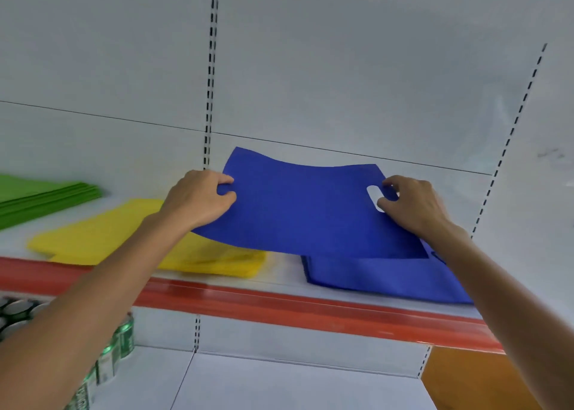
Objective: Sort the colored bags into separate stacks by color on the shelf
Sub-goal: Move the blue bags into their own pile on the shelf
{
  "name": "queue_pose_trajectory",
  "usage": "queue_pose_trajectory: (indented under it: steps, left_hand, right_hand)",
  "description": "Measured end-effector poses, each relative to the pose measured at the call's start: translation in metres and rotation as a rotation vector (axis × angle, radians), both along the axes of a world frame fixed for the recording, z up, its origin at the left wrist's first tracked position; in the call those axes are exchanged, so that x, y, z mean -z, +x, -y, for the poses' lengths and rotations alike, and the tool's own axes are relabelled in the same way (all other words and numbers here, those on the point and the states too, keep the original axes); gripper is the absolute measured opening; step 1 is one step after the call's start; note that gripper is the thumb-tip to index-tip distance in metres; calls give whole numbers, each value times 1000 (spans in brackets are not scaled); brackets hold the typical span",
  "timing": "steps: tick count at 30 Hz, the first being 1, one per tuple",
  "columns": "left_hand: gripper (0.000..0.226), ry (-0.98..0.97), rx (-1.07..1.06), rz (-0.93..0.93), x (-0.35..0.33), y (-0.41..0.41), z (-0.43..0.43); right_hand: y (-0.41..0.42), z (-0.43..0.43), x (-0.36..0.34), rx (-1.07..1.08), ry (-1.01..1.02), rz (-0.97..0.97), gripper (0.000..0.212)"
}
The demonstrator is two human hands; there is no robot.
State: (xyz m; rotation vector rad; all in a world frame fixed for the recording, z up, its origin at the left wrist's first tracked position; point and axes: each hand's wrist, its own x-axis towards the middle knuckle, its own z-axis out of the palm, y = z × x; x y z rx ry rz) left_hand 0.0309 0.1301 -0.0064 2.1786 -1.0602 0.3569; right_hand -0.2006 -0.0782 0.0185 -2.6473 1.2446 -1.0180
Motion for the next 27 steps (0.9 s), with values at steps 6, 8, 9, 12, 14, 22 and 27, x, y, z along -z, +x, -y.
queue_pose_trajectory:
  steps: [6, 8, 9, 12, 14, 22, 27]
  left_hand:
    - [43, 31, 41, 12, 14, 101, -110]
    - [43, 58, 54, 33, 15, 132, -149]
    - [43, 62, 50, 47, 14, 148, -167]
    - [43, 80, 34, 63, 10, 192, -213]
    - [43, 97, 27, 77, 10, 219, -238]
    - [42, 68, -45, 50, 32, 305, -311]
    - [40, 61, -49, 24, 33, 373, -357]
  right_hand:
    - [99, -99, 12, -34, 4, 35, 34]
    - [135, -133, 21, -40, 36, 40, 35]
    - [154, -149, 22, -46, 42, 44, 35]
    - [206, -190, 18, -65, 56, 22, 37]
    - [234, -213, 17, -71, 65, 15, 36]
    - [329, -271, 29, -118, 31, -4, 35]
    - [393, -310, 24, -114, 23, -36, 34]
